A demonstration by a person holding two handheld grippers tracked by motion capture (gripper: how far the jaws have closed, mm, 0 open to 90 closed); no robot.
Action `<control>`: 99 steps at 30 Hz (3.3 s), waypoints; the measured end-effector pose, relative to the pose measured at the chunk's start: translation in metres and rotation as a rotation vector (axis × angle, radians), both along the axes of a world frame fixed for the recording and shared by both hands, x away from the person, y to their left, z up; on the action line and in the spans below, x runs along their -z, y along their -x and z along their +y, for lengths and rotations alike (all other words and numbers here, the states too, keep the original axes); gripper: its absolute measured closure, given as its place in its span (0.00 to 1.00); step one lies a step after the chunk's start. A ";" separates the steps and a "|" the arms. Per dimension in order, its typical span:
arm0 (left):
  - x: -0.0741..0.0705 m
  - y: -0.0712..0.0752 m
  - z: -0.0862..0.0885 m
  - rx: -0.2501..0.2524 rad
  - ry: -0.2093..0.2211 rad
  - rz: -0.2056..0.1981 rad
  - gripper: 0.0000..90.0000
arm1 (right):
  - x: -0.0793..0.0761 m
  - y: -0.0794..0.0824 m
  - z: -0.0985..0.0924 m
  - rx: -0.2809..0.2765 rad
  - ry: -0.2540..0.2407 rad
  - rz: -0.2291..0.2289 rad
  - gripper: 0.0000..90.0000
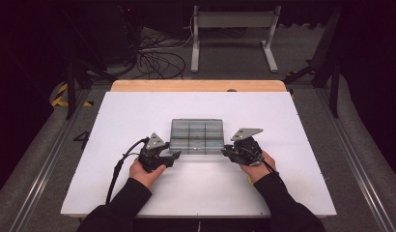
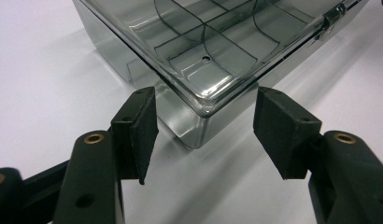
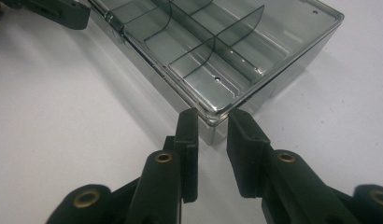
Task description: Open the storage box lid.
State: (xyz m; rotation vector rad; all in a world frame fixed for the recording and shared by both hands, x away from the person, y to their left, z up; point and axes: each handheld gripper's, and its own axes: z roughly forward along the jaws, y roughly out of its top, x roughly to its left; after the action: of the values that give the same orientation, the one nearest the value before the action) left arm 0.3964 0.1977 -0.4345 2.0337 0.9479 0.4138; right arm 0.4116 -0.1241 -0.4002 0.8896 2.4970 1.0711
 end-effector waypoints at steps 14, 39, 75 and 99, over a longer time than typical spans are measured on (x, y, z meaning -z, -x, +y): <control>0.000 0.000 0.001 -0.004 -0.006 -0.004 0.47 | -0.004 0.000 0.001 -0.007 -0.020 -0.025 0.89; -0.021 0.011 0.015 0.039 0.100 -0.080 0.88 | -0.017 -0.005 0.000 0.000 -0.058 -0.063 0.90; -0.025 0.006 0.010 0.050 0.105 -0.103 0.96 | -0.025 -0.026 0.018 -0.014 0.091 -0.119 0.37; -0.016 0.004 -0.003 0.173 0.042 -0.075 0.62 | -0.029 -0.030 0.012 -0.022 0.051 -0.106 0.39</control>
State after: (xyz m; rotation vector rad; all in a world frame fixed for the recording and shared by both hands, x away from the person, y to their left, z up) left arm 0.3920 0.1950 -0.4187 2.0284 0.7228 0.3708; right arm 0.4419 -0.1123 -0.3716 0.7724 2.4407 1.0292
